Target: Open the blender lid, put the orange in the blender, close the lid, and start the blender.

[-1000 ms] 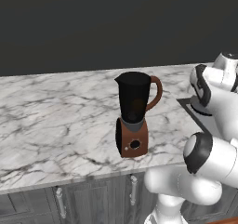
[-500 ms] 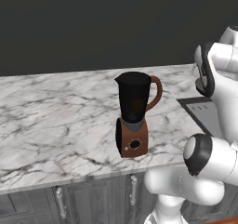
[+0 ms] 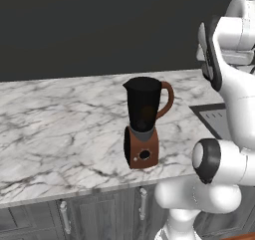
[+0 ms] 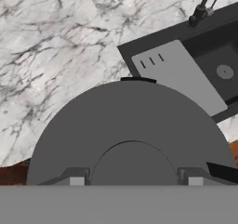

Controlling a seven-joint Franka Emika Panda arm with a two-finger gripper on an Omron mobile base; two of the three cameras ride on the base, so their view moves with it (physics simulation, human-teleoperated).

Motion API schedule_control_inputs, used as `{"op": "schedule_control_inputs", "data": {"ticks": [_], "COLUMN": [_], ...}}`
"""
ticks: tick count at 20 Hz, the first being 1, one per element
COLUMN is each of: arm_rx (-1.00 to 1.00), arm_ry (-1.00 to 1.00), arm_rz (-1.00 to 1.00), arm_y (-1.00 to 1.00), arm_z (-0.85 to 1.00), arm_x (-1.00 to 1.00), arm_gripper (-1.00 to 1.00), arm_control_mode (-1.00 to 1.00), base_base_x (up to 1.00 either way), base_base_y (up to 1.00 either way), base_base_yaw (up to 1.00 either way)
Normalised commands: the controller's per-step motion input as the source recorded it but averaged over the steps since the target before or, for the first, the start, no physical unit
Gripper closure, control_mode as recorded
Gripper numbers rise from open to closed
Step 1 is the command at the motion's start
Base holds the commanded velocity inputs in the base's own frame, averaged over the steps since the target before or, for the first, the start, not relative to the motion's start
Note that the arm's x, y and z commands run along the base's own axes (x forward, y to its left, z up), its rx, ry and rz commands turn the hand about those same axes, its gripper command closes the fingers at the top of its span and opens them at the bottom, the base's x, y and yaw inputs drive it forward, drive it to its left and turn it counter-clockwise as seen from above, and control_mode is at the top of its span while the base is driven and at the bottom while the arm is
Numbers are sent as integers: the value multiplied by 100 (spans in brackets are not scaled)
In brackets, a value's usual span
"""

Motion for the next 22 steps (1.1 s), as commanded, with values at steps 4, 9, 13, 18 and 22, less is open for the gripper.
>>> {"op": "schedule_control_inputs", "data": {"ticks": [4, 9, 13, 18, 22], "arm_rx": [-2, -2, 0, 0, 0], "arm_ry": [0, 0, 0, 0, 0], "arm_rz": [6, 11, 12, 12, 13], "arm_y": [80, 96, 92, 97, 74], "arm_z": [43, 20, 2, 0, -5], "arm_x": [0, 0, -7, 0, 8], "arm_gripper": [100, 100, 100, 100, 100], "arm_control_mode": [-100, -100, -100, -100, -100], "base_base_x": [0, 0, 0, 0, 0], "base_base_y": [0, 0, 0, 0, 0], "base_base_yaw": [0, 0, 0, 0, 0]}}
